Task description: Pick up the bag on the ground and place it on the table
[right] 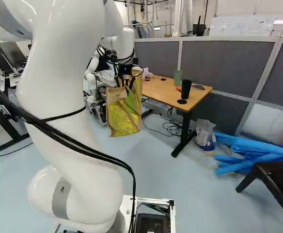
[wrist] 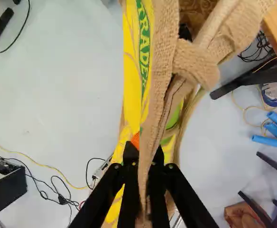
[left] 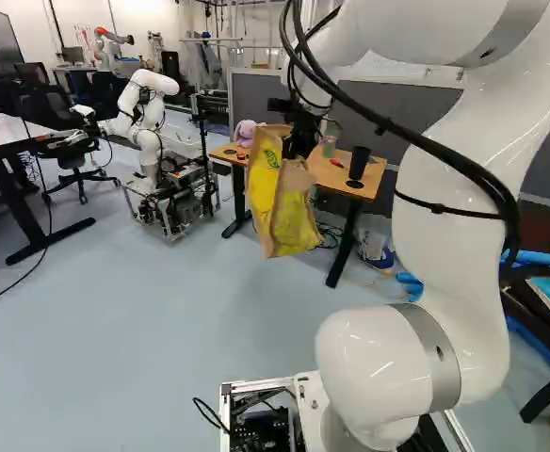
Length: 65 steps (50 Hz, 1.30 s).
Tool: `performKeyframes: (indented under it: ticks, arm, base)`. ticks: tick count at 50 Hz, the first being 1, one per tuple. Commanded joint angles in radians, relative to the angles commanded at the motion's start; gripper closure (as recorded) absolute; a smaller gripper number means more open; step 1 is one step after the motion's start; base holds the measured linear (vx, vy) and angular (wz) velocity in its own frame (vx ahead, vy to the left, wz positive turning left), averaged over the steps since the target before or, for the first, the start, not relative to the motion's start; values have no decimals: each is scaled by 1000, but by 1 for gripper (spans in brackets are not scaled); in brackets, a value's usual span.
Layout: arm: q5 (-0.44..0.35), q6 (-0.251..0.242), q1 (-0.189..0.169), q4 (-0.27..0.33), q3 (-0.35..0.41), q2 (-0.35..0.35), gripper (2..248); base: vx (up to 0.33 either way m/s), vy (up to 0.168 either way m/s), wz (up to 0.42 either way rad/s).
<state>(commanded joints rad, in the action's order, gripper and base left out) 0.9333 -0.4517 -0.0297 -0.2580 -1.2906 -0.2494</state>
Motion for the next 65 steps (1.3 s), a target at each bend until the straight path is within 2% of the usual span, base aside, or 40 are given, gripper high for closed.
performKeyframes:
  ticks: [65]
  arm:
    - [228, 0, -15, 0, -166, 42, 222]
  base:
    - [0, 0, 0]
